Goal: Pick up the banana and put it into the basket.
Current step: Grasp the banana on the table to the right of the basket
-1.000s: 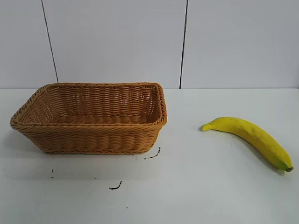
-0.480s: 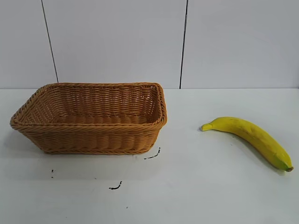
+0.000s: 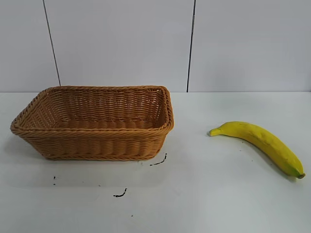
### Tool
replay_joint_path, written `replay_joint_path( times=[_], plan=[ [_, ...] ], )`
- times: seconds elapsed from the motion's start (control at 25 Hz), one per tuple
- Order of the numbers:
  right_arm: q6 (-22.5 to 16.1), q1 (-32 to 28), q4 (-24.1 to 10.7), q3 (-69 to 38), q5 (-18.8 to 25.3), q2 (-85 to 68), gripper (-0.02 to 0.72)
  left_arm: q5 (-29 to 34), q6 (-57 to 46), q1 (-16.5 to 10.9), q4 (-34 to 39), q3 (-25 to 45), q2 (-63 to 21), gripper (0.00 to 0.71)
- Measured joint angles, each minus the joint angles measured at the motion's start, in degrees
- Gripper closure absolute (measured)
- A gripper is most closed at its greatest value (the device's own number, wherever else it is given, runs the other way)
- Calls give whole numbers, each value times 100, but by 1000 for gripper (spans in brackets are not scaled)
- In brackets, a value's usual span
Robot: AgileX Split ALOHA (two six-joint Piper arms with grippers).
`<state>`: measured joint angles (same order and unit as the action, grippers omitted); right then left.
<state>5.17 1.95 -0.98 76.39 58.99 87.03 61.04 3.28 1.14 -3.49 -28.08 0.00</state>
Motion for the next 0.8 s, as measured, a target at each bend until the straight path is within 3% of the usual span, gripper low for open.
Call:
replay_joint_path(
  times=[0.32,0.68,0.8],
  plan=[
    [399,0,131,606,52,1411,48,0,0,0,0,0,0,15],
    [1848,0,131,641,-121,1867,64,0,0,0,0,0,0,15],
    [2045,0,189,652,-153,1879,69,0,0,0,0,0,0,15]
  ],
)
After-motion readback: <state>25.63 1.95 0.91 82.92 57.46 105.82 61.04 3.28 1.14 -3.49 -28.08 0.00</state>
